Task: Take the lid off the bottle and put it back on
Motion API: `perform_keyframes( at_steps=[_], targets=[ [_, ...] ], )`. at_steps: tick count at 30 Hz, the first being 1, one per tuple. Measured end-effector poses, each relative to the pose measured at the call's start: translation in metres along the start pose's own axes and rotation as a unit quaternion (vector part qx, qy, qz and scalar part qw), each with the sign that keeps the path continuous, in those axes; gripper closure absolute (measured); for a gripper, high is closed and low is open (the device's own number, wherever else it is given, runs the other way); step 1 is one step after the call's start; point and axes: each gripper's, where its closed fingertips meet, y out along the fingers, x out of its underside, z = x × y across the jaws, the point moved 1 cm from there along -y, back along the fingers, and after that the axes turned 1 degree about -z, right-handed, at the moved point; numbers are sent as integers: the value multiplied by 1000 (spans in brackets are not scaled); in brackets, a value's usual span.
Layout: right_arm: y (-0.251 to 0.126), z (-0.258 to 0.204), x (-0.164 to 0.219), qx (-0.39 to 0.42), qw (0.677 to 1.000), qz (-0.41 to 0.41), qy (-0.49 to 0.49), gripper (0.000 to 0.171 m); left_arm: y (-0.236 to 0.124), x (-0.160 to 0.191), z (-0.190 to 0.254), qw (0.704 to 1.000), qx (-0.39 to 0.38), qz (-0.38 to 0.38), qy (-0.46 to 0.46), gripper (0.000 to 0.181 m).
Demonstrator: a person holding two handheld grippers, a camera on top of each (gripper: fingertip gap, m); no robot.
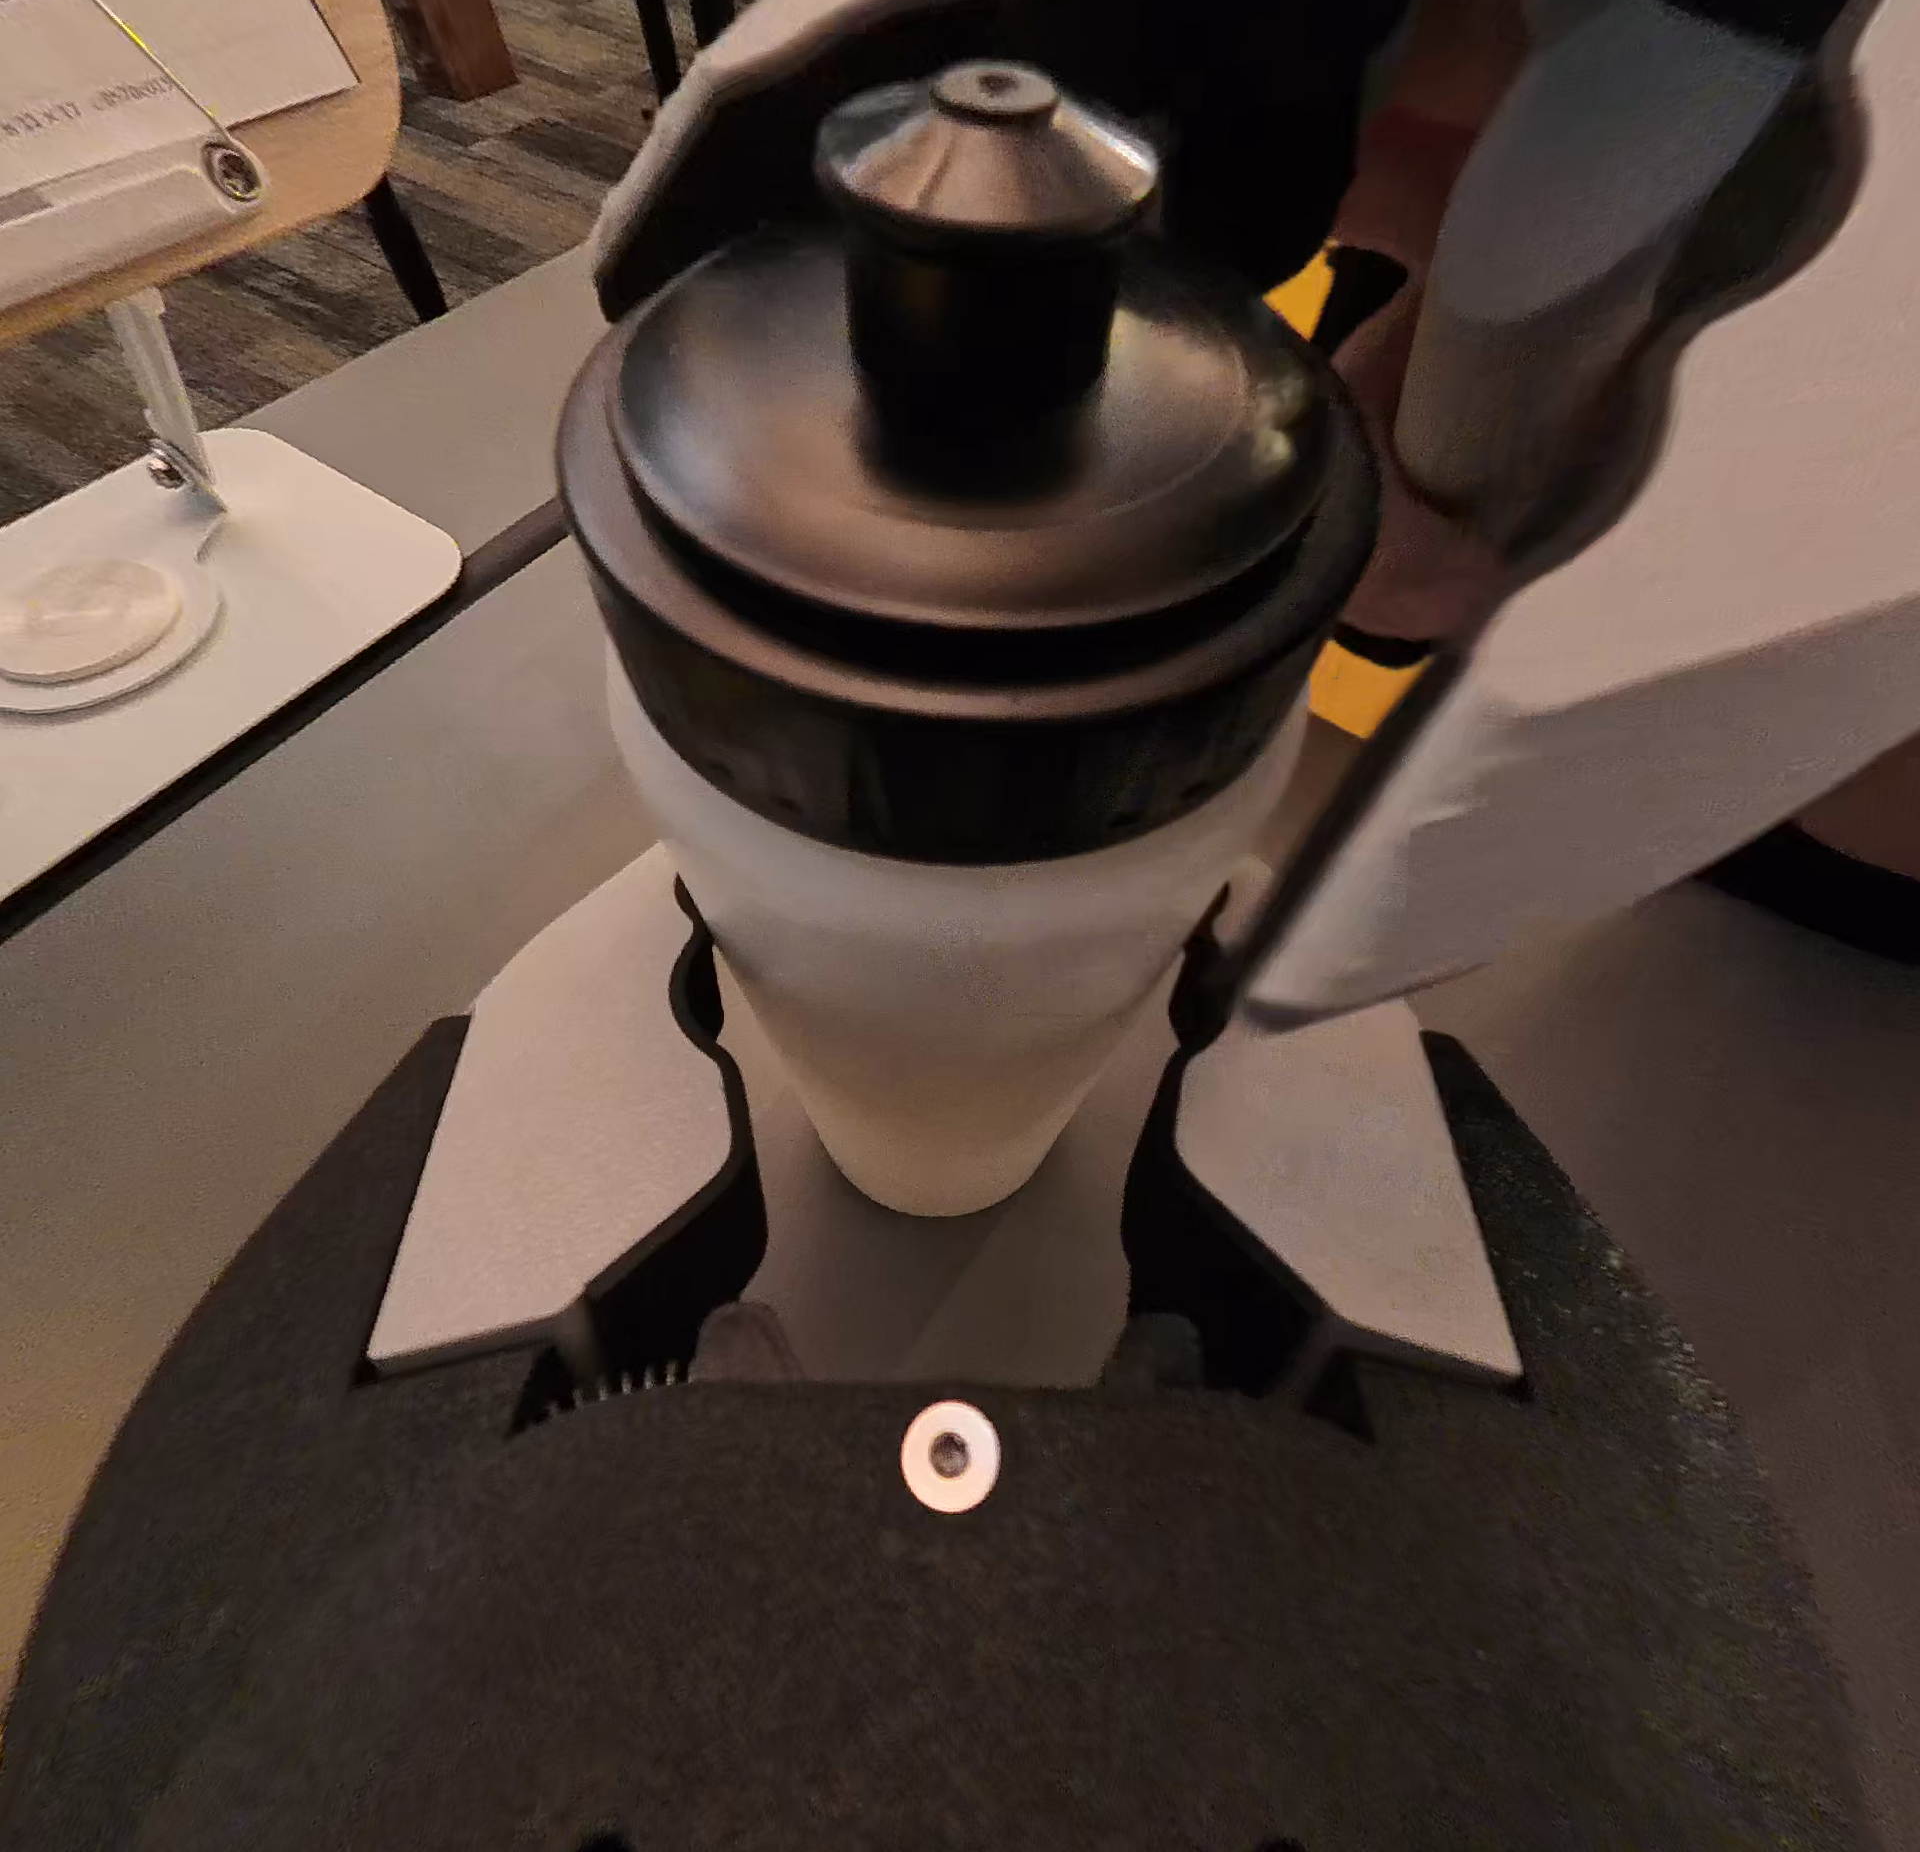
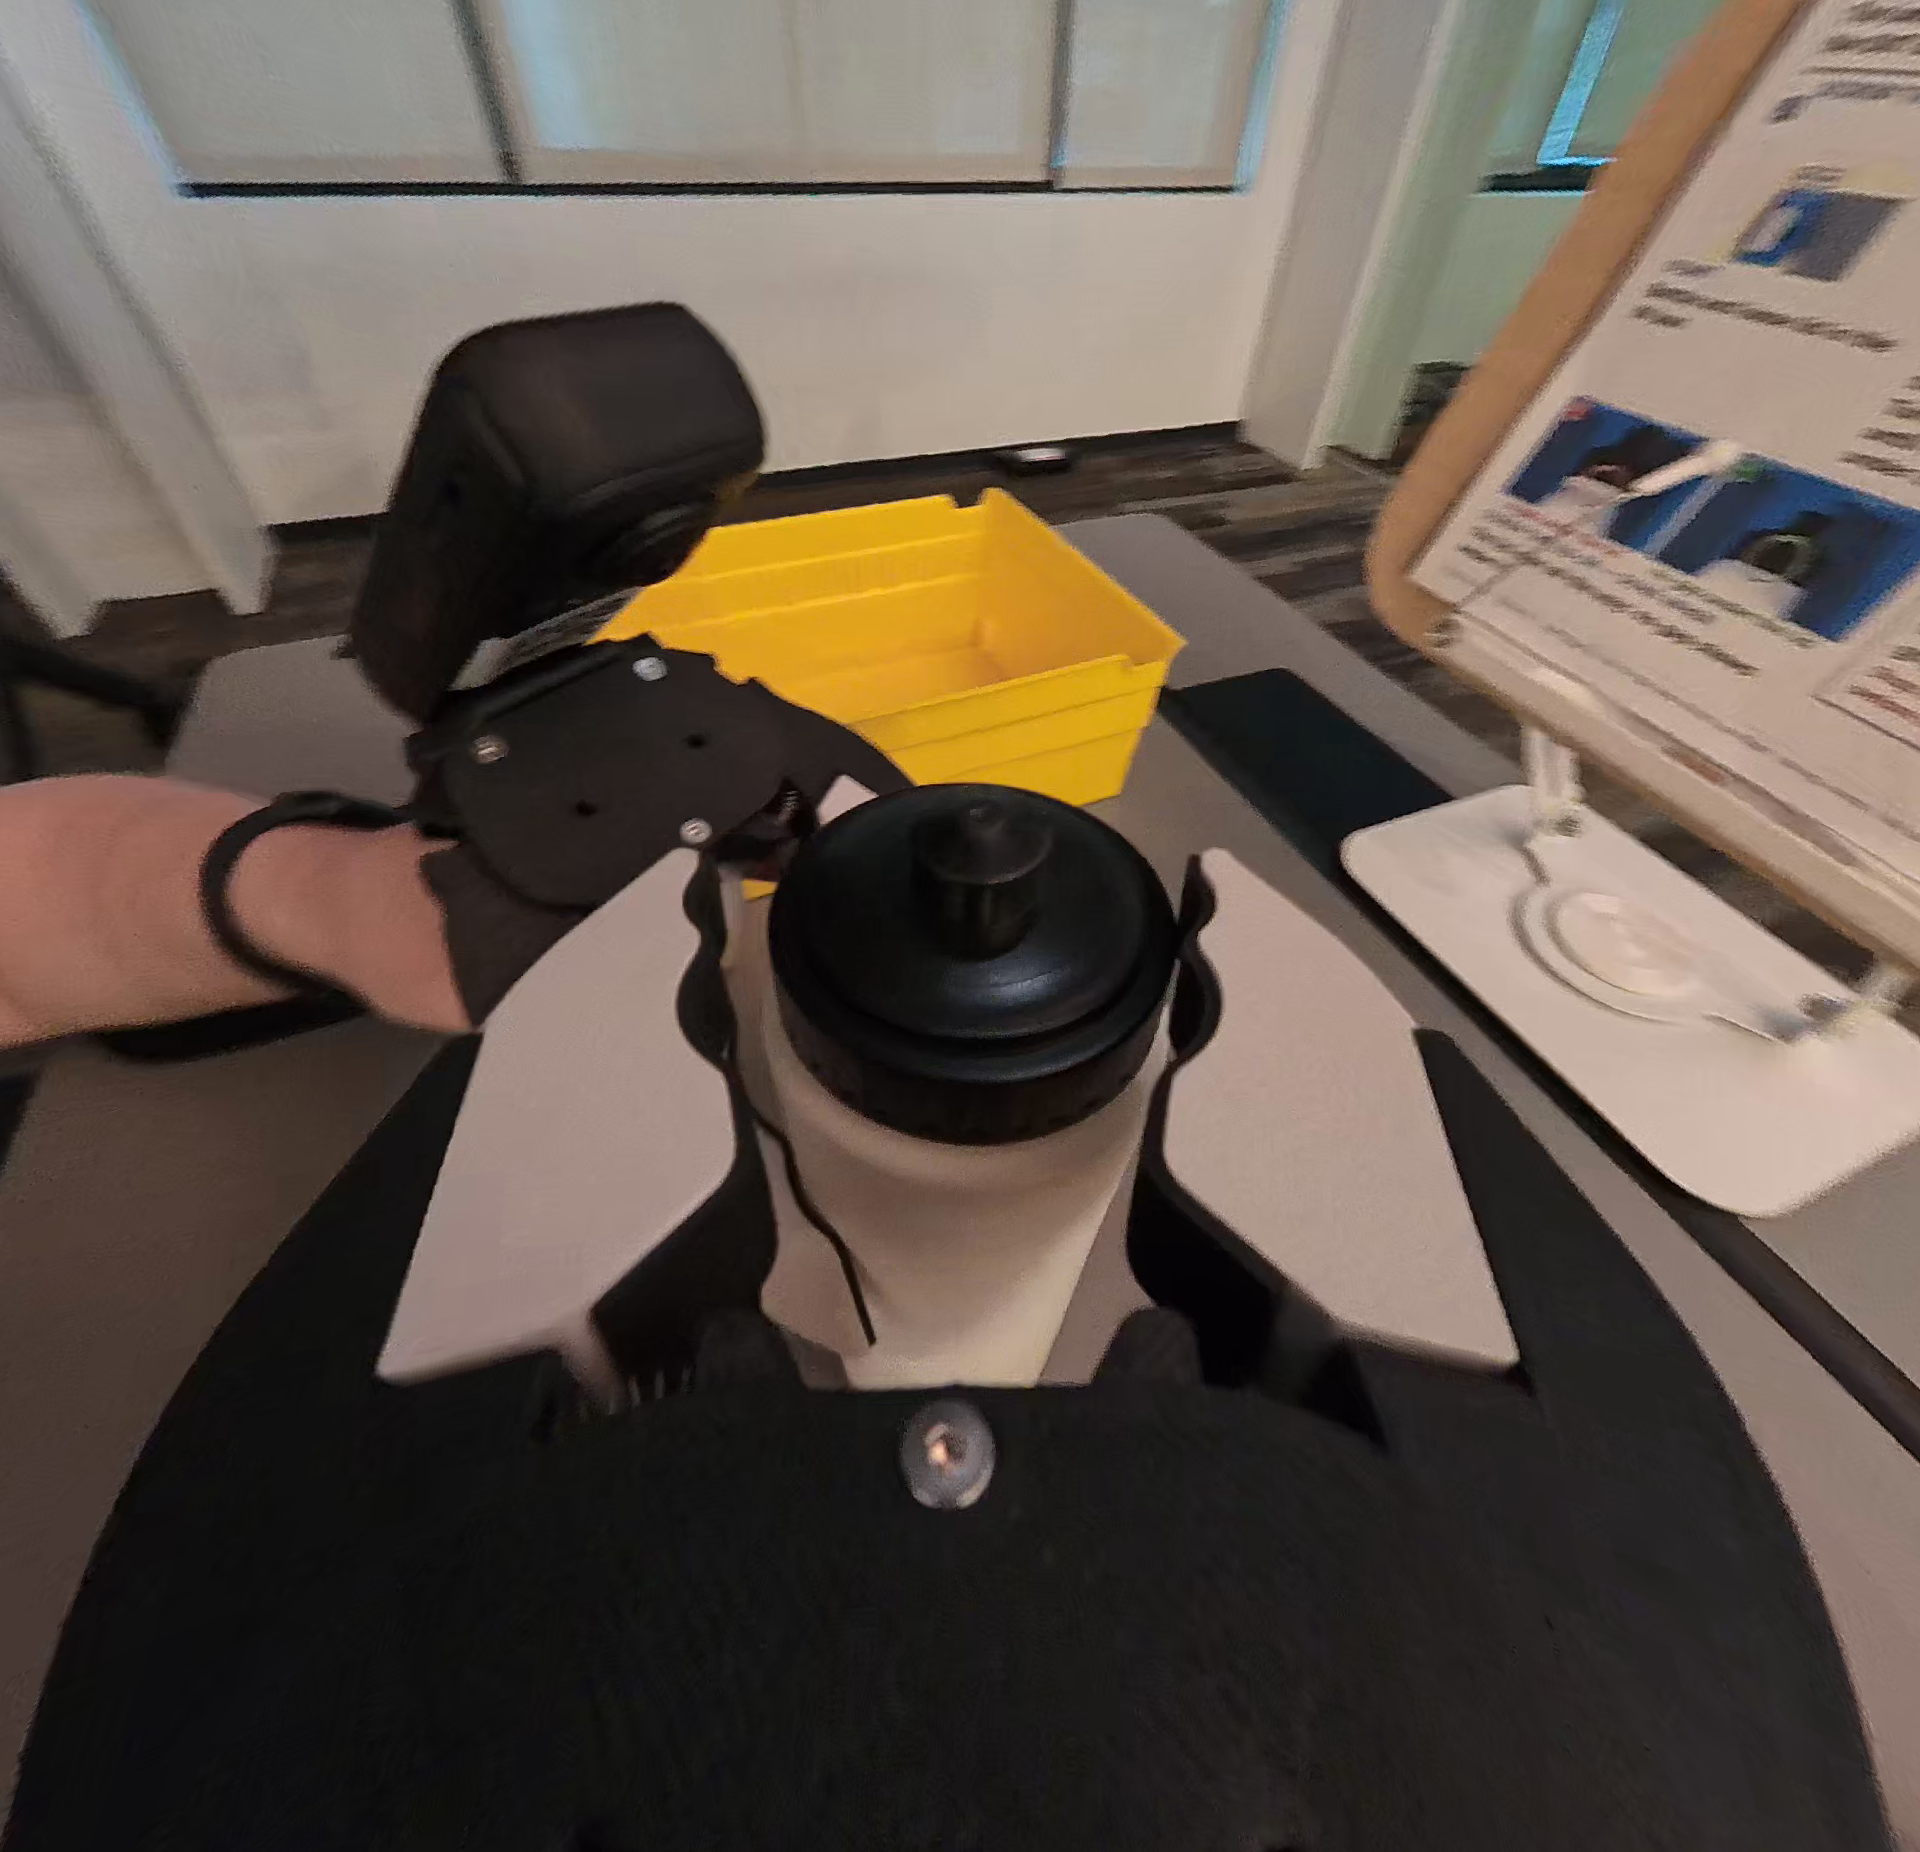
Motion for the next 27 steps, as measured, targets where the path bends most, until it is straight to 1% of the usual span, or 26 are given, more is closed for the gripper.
perform_keyframes(
  at_steps=[2, 3, 4, 6, 8, 12, 14, 15, 17, 19, 22, 24, 25, 27],
  targets=[
    [-5, -1, 2, -56, 998, -4, 4, 87, 0, 0, 1, 1000, 9, 2, 5, 95],
    [-8, -1, 2, -75, 997, 2, 6, 92, 1, 0, 3, 1000, 18, 1, 16, 95],
    [-10, 0, 2, -88, 996, 9, 1, 97, 1, 0, 6, 999, 26, 1, 24, 95],
    [-10, -1, 1, -90, 996, 16, -5, 97, 1, 0, 6, 999, 31, 3, 23, 95],
    [-6, 2, 1, -62, 998, 16, 5, 97, 1, 0, 2, 1000, 20, 4, 10, 95],
    [1, 8, -1, 52, 997, 35, 33, 97, -1, 1, -9, 999, -43, 0, -15, 95],
    [2, 7, -2, 83, 996, 36, 26, 97, -3, 1, -9, 999, -50, -4, -10, 95],
    [2, 6, -2, 77, 996, 28, 20, 97, -3, 1, -9, 999, -47, -5, -7, 95],
    [0, 4, -1, 26, 1000, 10, 5, 95, -2, 1, -8, 1000, -28, -2, -5, 95],
    [-6, 4, -3, -32, 999, 13, 13, 93, -1, 1, -5, 1000, -7, -2, 2, 95],
    [-15, 4, -4, -101, 994, 27, 32, 97, 1, 0, 5, 999, 29, -1, 26, 95],
    [-15, 0, 2, -127, 992, 8, 22, 97, 2, 0, 10, 999, 40, -1, 36, 95],
    [-16, -3, 0, -136, 990, 14, 17, 101, 2, 0, 12, 998, 44, -1, 42, 95],
    [-15, -4, 0, -128, 992, 14, 6, 102, 1, 0, 13, 998, 50, -4, 47, 95]
  ],
)
